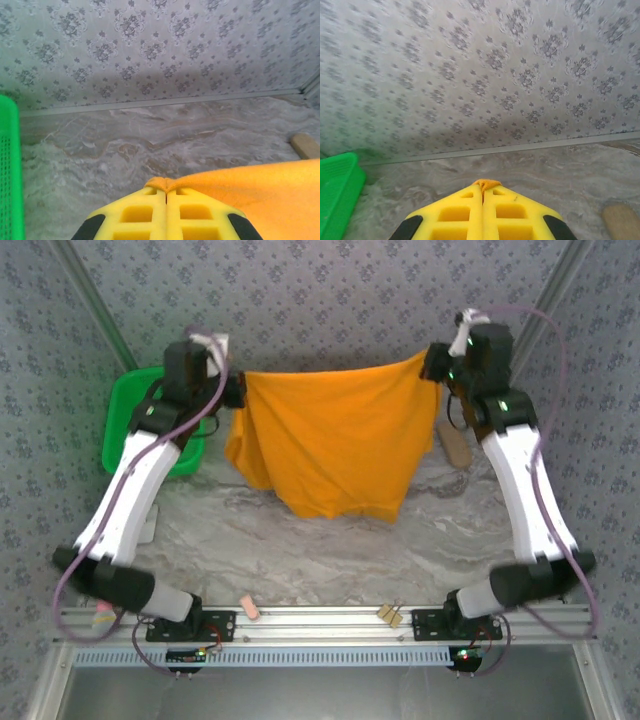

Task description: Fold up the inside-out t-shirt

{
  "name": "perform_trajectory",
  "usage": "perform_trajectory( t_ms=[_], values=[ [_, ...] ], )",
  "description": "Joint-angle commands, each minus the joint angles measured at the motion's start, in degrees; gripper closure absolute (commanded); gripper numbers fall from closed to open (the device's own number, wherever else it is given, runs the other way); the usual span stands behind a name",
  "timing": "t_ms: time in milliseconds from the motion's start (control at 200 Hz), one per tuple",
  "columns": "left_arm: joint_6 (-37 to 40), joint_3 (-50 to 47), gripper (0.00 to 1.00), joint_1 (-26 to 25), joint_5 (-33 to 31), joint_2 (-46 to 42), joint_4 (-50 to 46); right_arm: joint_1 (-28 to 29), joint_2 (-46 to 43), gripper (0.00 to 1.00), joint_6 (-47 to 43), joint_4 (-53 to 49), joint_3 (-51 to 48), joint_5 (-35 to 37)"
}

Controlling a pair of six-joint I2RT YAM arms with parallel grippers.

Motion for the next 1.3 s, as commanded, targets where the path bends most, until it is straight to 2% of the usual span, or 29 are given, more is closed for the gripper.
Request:
perform_trajectory(
  t_ms=[0, 105, 200, 280, 335, 395, 445, 565, 670, 779, 864, 889, 914, 949, 969, 1004, 1039, 1069, 1094, 1209, 1294],
  values=[
    [4.4, 14.7, 1.00, 1.1, -1.2, 10.1, -2.1, -1.3, 10.0, 1.00, -1.1, -1.3, 13.2, 2.0],
    [6.6, 33.6, 1.00, 1.6, -1.7, 19.2, -9.3, -2.5, 18.4, 1.00, -0.8, -4.6, 27.9, 1.6],
    [8.4, 46.9, 1.00, 1.6, -1.2, 24.0, -14.3, -2.8, 22.4, 1.00, -1.1, -10.3, 39.6, 0.7],
    [7.9, 53.6, 1.00, 1.5, 0.5, 24.8, -18.9, -2.7, 21.6, 1.00, -1.1, -13.9, 43.6, 0.4],
    [7.4, 53.7, 1.00, 1.2, 1.6, 22.9, -22.1, -2.5, 18.6, 1.00, -1.3, -15.6, 42.1, 0.1],
    [7.3, 49.3, 1.00, 0.5, 1.8, 18.6, -23.8, -1.9, 13.1, 1.00, -1.9, -15.7, 35.9, -0.4],
    [7.8, 40.9, 1.00, -0.6, 1.7, 13.1, -22.8, -0.9, 7.0, 1.00, -2.9, -13.3, 27.3, -0.9],
    [10.3, 17.9, 1.00, -5.3, -1.1, -2.7, -11.8, 3.8, -8.8, 1.00, -5.8, -3.9, 6.5, 1.5],
    [10.4, 4.4, 1.00, -7.2, 0.4, -13.6, -4.4, 6.0, -17.9, 1.00, -6.1, -2.0, -2.5, 3.0],
    [8.2, -5.9, 1.00, -7.3, 0.4, -19.1, -1.2, 6.1, -24.3, 1.00, -6.8, -2.2, -11.7, 1.7],
    [6.1, -18.6, 1.00, -7.4, 2.0, -21.6, 0.0, 6.2, -30.6, 1.00, -8.5, 0.1, -26.0, 2.3],
    [4.7, -23.2, 0.93, -7.4, 3.1, -22.2, 0.4, 6.2, -32.0, 1.00, -7.5, -0.1, -30.1, 4.3],
    [3.0, -27.8, 0.81, -7.4, 4.5, -22.4, 0.9, 6.1, -33.0, 0.99, -5.8, -1.1, -34.4, 6.4],
    [0.4, -33.8, 0.57, -7.4, 6.1, -22.5, 1.7, 5.8, -33.6, 0.80, -3.3, -3.0, -40.2, 8.0],
    [-1.5, -37.1, 0.44, -7.4, 6.7, -22.4, 2.2, 5.4, -33.6, 0.76, -2.2, -4.5, -42.4, 7.9],
    [-4.6, -42.0, 0.28, -7.4, 7.5, -22.1, 3.3, 5.1, -33.2, 0.73, -0.9, -6.7, -46.8, 6.5],
    [-6.5, -45.6, 0.18, -7.4, 8.8, -21.4, 4.7, 4.7, -32.4, 0.63, 0.4, -7.6, -50.1, 5.6],
    [-7.3, -47.4, 0.15, -7.3, 9.6, -20.6, 5.5, 4.3, -31.0, 0.52, 1.9, -8.2, -52.0, 5.4],
    [-7.4, -48.2, 0.14, -7.3, 10.5, -20.0, 5.9, 3.8, -29.7, 0.47, 2.9, -8.6, -53.0, 5.4],
    [-5.2, -44.3, 0.12, -7.2, 12.4, -16.1, 3.6, 0.1, -22.7, 0.44, 2.5, -9.2, -51.3, 0.9],
    [-4.2, -39.5, 0.10, -7.0, 10.1, -11.9, 1.1, -1.7, -14.9, 0.39, 0.4, -9.2, -45.1, -2.6]
  ],
)
